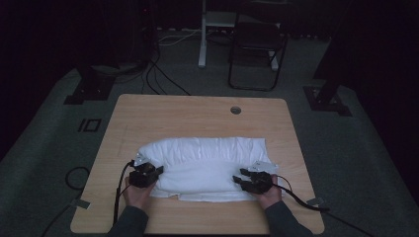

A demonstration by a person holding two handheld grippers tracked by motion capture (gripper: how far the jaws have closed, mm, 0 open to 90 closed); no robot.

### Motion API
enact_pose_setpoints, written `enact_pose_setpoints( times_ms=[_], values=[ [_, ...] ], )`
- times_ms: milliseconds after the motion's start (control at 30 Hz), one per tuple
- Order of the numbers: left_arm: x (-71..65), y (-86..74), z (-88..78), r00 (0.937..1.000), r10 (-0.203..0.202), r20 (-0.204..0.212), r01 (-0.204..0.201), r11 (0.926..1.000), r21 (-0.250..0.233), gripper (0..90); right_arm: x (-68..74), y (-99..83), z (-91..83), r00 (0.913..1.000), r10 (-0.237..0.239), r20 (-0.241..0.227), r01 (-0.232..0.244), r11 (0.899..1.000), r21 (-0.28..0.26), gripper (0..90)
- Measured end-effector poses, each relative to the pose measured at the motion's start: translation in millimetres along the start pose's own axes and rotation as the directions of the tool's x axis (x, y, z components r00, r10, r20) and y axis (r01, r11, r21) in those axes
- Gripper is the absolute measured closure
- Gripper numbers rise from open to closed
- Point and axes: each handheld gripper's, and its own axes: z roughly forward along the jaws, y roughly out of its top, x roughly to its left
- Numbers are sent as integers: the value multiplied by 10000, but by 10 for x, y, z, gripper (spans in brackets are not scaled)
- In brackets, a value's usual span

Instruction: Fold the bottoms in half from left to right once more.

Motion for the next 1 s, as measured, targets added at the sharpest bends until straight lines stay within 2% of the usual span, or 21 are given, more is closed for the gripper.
enact_pose_setpoints(
  times_ms=[100, 167, 367, 467, 567, 633, 767, 833, 900, 967, 1000],
  values=[
    [8, 38, -98, 10000, -26, -33, 24, 9986, -535, 820, 5, 0, -1, 10000, -28, -1, 28, 10000, 7, 516],
    [24, 59, -148, 9999, -103, 90, 109, 9970, -771, 820, 15, 0, 0, 10000, -67, 41, 67, 10000, 20, 505],
    [25, 100, -201, 10000, 49, 83, -40, 9951, -991, 820, 61, 88, -45, 9997, -214, 138, 212, 9997, 155, 471],
    [39, 116, -214, 9999, 20, 103, -9, 9943, -1069, 820, 122, 223, -141, 9999, -116, 48, 118, 9986, -522, 461],
    [43, 136, -218, 10000, -10, 93, 20, 9934, -1144, 820, 227, 389, -174, 9995, -307, -74, 298, 9938, -1074, 459],
    [35, 150, -230, 10000, 40, 80, -30, 9921, -1251, 820, 309, 492, -134, 9985, -543, -93, 528, 9916, -1177, 468],
    [28, 177, -262, 9999, 86, 106, -70, 9900, -1409, 821, 450, 618, 40, 9942, -1072, -40, 1065, 9906, -859, 515],
    [32, 188, -273, 9998, 66, 162, -41, 9895, -1446, 821, 484, 627, 150, 9933, -1150, -124, 1141, 9917, -591, 541],
    [30, 200, -290, 9997, 29, 233, 8, 9880, -1544, 823, 492, 594, 279, 9944, -1025, -241, 1019, 9944, -270, 565],
    [16, 222, -325, 9994, 27, 339, 30, 9859, -1671, 824, 497, 532, 406, 9954, -941, -190, 944, 9954, 137, 577],
    [3, 239, -344, 9992, 69, 396, 2, 9844, -1761, 824, 506, 508, 446, 9945, -1040, -144, 1043, 9944, 165, 587]
  ],
)
